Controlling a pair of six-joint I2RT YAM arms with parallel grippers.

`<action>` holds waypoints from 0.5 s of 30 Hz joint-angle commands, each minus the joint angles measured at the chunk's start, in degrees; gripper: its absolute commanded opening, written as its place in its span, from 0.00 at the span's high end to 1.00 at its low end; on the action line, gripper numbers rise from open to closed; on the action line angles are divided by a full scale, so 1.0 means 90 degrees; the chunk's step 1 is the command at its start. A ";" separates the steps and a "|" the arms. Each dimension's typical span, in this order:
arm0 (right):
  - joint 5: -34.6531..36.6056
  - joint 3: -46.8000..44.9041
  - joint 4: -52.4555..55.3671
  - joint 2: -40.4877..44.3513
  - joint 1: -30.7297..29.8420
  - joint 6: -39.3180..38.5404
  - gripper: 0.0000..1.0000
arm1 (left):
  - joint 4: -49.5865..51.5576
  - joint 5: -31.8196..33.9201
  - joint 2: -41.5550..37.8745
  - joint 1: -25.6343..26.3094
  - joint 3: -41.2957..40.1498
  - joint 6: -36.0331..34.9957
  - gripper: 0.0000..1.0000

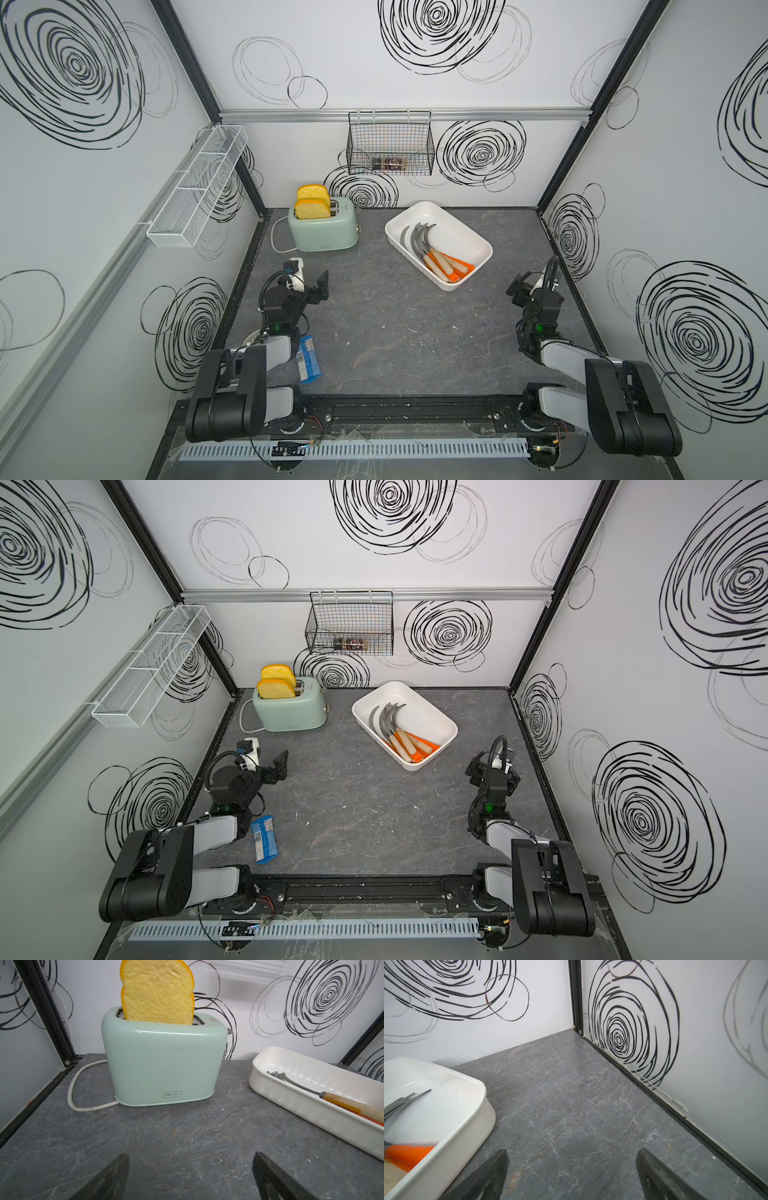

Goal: Put small sickles into storage boxes
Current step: Reset both arms

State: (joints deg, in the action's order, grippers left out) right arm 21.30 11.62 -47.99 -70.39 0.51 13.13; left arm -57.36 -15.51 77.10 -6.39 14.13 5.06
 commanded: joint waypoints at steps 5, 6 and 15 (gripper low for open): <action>-0.0355 0.0048 -0.1595 -0.0888 -0.0026 -0.0288 0.02 | -0.1002 0.0529 0.0479 0.0520 0.0079 -0.0479 0.04; -0.0486 0.0171 -0.1425 -0.0919 -0.0047 -0.0334 0.02 | -0.0983 0.0535 0.0505 0.0560 0.0108 -0.0516 0.04; -0.1206 0.0264 -0.1942 -0.1623 -0.0330 -0.1042 0.02 | -0.1861 0.0576 0.0720 0.0695 -0.0283 -0.0678 0.04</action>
State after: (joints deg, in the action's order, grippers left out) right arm 12.58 12.69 -61.89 -84.66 -2.87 6.04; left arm -64.25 -10.94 81.67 -0.40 13.39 0.14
